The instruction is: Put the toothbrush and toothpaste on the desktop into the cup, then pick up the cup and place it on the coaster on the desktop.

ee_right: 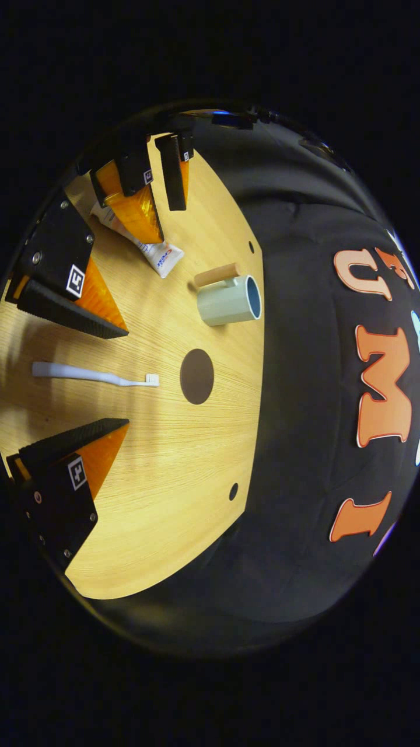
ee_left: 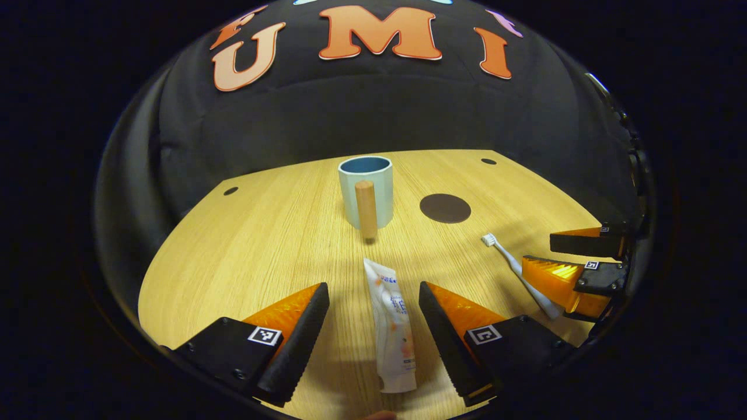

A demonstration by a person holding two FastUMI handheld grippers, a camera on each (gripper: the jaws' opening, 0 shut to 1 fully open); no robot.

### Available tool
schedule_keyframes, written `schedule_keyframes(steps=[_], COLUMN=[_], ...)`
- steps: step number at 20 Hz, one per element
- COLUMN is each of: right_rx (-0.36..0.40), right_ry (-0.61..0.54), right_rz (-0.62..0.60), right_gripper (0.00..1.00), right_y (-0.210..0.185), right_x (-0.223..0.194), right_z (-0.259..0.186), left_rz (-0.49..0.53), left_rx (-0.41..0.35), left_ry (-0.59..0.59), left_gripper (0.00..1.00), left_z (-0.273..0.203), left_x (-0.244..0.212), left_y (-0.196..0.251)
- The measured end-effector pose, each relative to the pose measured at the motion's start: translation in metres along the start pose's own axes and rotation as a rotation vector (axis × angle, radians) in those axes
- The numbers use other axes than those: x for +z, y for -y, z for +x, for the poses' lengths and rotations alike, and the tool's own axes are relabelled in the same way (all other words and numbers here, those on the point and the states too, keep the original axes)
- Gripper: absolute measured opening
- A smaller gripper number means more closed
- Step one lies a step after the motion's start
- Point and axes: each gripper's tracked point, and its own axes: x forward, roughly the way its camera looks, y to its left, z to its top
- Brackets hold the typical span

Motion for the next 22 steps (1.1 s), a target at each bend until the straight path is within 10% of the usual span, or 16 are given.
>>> schedule_keyframes(steps=[8,19,22], right_rx=[-0.011,0.037,0.048], right_ry=[-0.152,-0.293,-0.339], right_rz=[0.007,0.003,0.025], right_gripper=[0.73,0.27,0.20], right_y=[0.006,-0.003,0.000], right_x=[-0.022,-0.021,-0.021], right_z=[0.025,0.031,0.032], left_rz=[-0.025,-0.016,-0.018], left_rx=[-0.027,-0.060,-0.062], left_ry=[-0.161,-0.328,-0.392], left_gripper=[0.99,0.99,0.82], left_z=[0.001,-0.004,0.000], left_x=[-0.022,-0.023,-0.021], left_y=[0.005,0.010,0.005])
